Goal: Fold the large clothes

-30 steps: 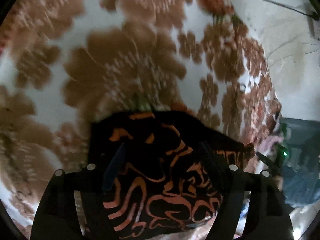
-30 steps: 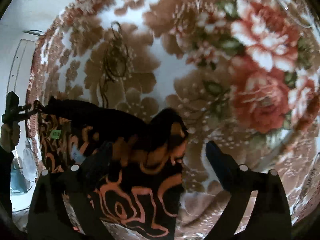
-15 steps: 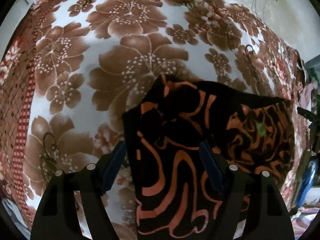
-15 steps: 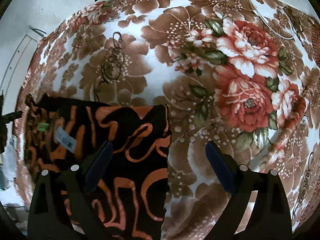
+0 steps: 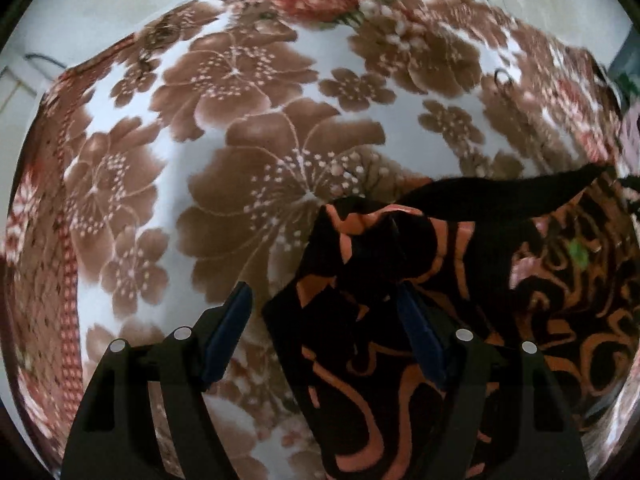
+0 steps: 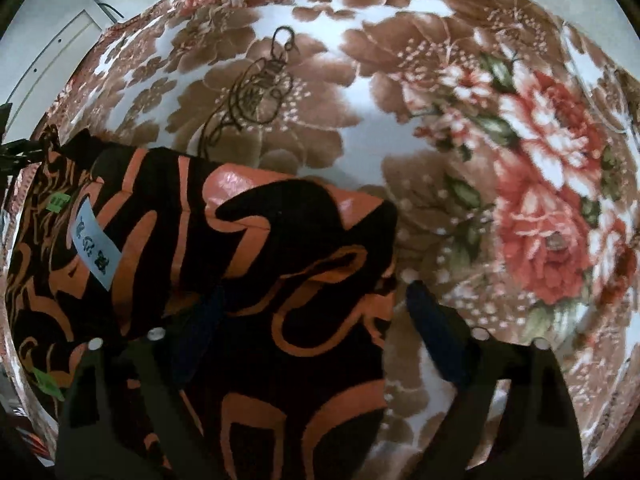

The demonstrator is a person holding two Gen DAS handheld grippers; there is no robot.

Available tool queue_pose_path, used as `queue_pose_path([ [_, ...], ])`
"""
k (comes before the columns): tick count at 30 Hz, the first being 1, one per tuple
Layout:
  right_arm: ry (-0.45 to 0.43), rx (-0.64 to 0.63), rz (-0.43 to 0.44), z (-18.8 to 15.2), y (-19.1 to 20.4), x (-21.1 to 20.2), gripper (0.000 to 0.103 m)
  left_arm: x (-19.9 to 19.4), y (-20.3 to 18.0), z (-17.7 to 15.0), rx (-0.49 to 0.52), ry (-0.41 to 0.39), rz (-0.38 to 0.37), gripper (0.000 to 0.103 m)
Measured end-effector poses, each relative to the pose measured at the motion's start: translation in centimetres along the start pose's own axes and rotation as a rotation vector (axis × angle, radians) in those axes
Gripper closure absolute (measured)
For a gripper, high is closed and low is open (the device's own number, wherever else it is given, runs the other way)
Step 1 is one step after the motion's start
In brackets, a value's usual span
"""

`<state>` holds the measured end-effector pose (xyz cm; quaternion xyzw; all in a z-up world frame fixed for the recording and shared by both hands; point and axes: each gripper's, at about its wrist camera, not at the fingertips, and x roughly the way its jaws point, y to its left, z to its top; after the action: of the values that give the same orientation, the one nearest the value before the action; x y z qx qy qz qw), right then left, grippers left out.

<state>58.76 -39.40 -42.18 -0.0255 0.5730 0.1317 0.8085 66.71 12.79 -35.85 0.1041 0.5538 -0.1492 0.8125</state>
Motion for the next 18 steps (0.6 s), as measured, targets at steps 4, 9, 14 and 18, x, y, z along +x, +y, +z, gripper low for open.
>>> queue_pose_path([
  [4, -0.003, -0.005, 0.002, 0.6, 0.0, 0.8, 0.019, 1.6, -0.2, 0.8, 0.034, 0.025, -0.023, 0.043],
  [9, -0.019, 0.03, 0.042, 1.1, -0.5, 1.3, 0.029, 2.8, -1.1, 1.0, 0.049, 0.039, -0.058, 0.066],
  [14, -0.025, 0.089, 0.066, 0.5, -0.5, 1.9, 0.046, 3.3, -1.5, 0.3, 0.015, 0.048, -0.077, 0.075],
  [18, -0.037, 0.12, 0.028, 0.6, -1.5, 1.3, 0.038, 3.0, -1.3, 0.5, -0.004, 0.043, -0.08, 0.074],
])
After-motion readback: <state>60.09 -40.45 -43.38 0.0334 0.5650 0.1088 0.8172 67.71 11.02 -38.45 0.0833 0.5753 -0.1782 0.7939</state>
